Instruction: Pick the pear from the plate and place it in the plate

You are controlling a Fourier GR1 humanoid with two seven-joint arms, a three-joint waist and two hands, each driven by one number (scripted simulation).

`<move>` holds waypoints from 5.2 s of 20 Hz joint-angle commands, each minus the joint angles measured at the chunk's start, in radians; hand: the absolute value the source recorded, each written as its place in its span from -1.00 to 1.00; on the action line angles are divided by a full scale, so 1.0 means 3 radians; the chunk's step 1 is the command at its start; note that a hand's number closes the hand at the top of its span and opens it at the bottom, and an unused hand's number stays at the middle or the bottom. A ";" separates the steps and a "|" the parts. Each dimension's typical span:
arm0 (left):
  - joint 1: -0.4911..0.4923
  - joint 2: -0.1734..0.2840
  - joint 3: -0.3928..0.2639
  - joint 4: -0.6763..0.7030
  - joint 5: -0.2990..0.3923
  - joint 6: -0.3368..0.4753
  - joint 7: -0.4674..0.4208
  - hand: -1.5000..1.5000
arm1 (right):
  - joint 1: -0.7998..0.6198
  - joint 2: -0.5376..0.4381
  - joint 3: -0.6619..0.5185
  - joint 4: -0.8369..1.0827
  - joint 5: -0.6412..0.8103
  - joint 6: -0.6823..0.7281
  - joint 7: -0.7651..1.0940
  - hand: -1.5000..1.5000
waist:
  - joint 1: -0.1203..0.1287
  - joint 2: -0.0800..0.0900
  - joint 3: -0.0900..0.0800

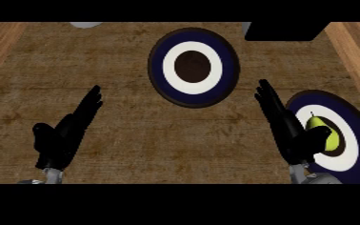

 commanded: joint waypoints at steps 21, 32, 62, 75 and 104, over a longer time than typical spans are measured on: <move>0.0456 0.0320 0.0575 0.0521 -0.0609 0.0255 -0.1102 0.00 | 0.2066 -0.0149 -0.0601 -0.0762 0.1391 -0.0916 -0.3573 -1.00 | -0.0065 -0.0048 0.0058; 0.0255 0.0204 0.0530 0.0614 -0.0732 0.0280 -0.1123 0.00 | 0.2315 -0.0676 -0.1043 -0.1252 0.2804 -0.1122 -0.1405 -1.00 | 0.0004 -0.0018 0.0044; 0.0333 -0.0026 0.0869 0.0530 -0.0931 -0.0091 -0.1060 0.00 | 0.0497 -0.0515 -0.0927 -0.0148 0.4406 0.1114 0.0479 -1.00 | 0.0027 -0.0037 0.0059; 0.0311 -0.0238 0.1016 0.0280 -0.1192 -0.0297 -0.0838 0.00 | 0.0127 -0.0319 -0.1267 0.0624 0.4615 0.1018 0.0136 -1.00 | 0.0026 -0.0038 0.0059; -0.0006 -0.0408 0.1050 0.0416 -0.1351 -0.0629 -0.1082 0.00 | -0.1748 -0.0574 -0.1930 0.2665 0.3798 0.1272 -0.1677 1.00 | 0.0475 0.0134 0.0098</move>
